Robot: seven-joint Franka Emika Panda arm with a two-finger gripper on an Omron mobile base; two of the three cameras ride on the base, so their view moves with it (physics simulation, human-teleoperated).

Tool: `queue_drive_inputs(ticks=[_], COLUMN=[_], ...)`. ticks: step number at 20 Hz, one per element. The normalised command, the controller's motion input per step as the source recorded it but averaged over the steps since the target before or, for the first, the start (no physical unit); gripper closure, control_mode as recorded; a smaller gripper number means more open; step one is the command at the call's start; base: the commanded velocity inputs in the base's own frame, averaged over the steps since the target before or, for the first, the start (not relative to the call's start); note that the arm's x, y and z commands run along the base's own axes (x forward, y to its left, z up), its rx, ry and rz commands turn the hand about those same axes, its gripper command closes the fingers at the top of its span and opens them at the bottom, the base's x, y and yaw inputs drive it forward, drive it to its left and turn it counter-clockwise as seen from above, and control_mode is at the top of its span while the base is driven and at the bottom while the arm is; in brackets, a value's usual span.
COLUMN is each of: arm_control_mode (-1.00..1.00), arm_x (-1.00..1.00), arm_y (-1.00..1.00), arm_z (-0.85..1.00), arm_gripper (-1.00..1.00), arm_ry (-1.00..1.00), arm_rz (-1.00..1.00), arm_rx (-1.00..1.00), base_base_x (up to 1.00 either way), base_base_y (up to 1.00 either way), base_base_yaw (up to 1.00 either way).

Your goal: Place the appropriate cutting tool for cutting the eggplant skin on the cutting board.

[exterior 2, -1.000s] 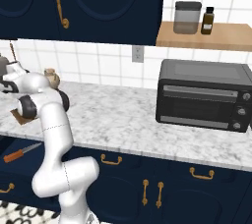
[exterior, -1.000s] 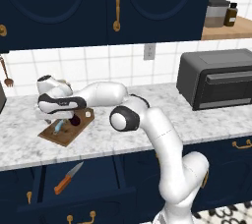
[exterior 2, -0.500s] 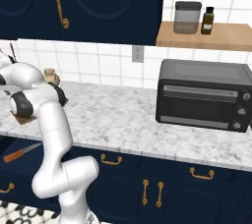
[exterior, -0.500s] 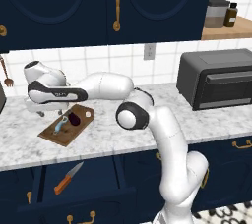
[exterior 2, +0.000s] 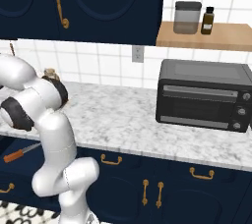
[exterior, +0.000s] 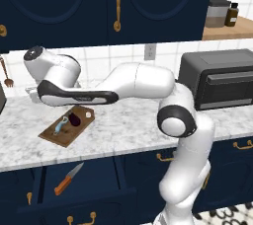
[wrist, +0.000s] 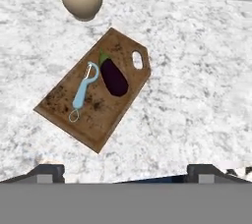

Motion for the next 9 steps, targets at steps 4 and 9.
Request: queue_drive_inputs(ticks=[4, 9], arm_control_mode=[-1.0, -1.0], arm_x=[-1.0, -1.0], arm_y=[-1.0, -1.0], arm_z=[0.82, 0.81], arm_gripper=[-1.0, -1.0], arm_ry=[-0.31, -0.26], arm_rz=[0.17, 0.18], arm_rx=[0.12, 0.13], base_base_x=[0.0, 0.0], base_base_y=[0.0, 0.0], base_base_yaw=[0.0, 0.0])
